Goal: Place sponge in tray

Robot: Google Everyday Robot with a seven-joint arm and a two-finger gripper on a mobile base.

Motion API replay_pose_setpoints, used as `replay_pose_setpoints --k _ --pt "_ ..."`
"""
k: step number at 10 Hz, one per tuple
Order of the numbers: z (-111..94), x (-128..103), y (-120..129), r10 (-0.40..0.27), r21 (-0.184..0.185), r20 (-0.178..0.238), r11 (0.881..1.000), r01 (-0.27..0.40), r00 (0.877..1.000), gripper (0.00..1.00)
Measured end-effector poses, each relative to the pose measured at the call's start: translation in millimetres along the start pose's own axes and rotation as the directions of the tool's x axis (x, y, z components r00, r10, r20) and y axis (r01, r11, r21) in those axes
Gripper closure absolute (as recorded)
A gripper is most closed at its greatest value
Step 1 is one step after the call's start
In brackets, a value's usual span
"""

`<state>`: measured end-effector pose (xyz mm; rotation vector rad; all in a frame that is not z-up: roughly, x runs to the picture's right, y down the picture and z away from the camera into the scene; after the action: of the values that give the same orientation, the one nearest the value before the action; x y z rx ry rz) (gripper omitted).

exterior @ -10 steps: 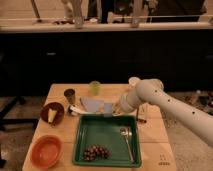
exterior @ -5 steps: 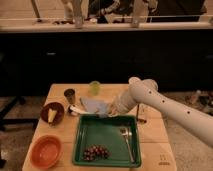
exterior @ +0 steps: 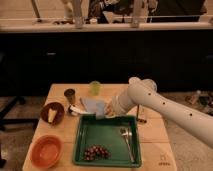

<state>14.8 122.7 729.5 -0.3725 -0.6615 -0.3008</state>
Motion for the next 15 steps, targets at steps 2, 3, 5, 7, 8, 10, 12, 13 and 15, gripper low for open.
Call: replay_pose_setpoints --k 2,3,5,7,8,10,12,13,15 --pt "-5 -8 11 -0.013 0.007 -0.007 1.0 0.013 1.0 1.0" --pt "-6 -10 18 -0.014 0.01 -0.014 1.0 0.015 1.0 1.0" --pt "-7 -11 29 -0.018 0.014 -0.028 1.0 0.018 0.999 1.0" --pt "-6 -9 33 -0.03 0.016 -0.059 0.999 0.031 0.998 1.0" --pt "-4 -10 34 -0.038 0.006 -0.082 0.999 0.038 0.996 1.0" --pt "3 -5 47 -0.038 -0.03 -0.126 0.999 0.034 0.991 1.0" --pt "6 -3 60 -0.025 -0.056 -0.142 0.998 0.017 0.989 1.0" --pt "7 -3 65 -0.02 -0.066 -0.146 0.998 0.01 0.989 1.0" --pt "6 -3 71 -0.008 -0.076 -0.149 0.997 -0.004 0.989 1.0"
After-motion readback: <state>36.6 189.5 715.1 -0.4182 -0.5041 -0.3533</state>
